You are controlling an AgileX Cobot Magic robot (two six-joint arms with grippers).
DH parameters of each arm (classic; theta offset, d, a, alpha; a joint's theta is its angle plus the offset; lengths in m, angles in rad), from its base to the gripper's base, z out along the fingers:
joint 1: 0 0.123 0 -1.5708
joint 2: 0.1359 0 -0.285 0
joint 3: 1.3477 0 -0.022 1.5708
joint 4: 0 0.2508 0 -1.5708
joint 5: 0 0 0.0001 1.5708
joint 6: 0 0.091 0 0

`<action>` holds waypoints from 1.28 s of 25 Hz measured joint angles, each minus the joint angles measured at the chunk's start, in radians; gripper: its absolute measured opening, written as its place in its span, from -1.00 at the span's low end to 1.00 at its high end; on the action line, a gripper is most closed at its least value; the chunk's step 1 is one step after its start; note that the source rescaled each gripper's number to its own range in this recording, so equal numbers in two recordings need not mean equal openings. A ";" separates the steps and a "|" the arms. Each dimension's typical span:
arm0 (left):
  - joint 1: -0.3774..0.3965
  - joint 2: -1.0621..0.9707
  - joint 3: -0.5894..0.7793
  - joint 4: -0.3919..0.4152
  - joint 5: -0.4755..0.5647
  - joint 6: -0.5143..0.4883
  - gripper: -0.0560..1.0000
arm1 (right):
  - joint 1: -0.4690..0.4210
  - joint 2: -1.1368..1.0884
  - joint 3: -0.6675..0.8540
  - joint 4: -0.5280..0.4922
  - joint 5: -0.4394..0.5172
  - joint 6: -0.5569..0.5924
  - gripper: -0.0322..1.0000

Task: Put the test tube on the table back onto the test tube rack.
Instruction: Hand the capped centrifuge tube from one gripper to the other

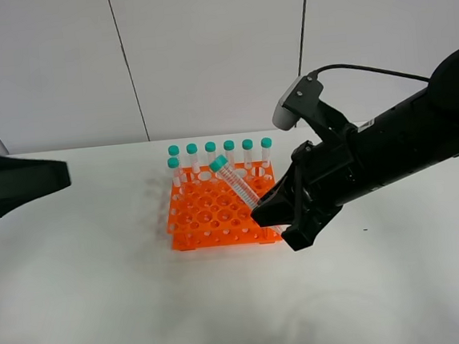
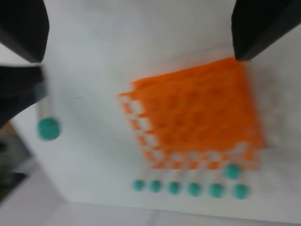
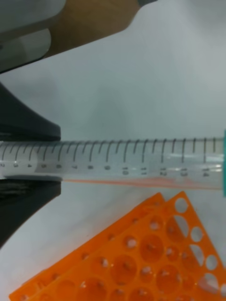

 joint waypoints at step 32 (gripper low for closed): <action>-0.482 0.607 -0.139 -0.652 -0.105 0.584 1.00 | 0.000 0.000 0.000 0.027 -0.001 -0.009 -0.90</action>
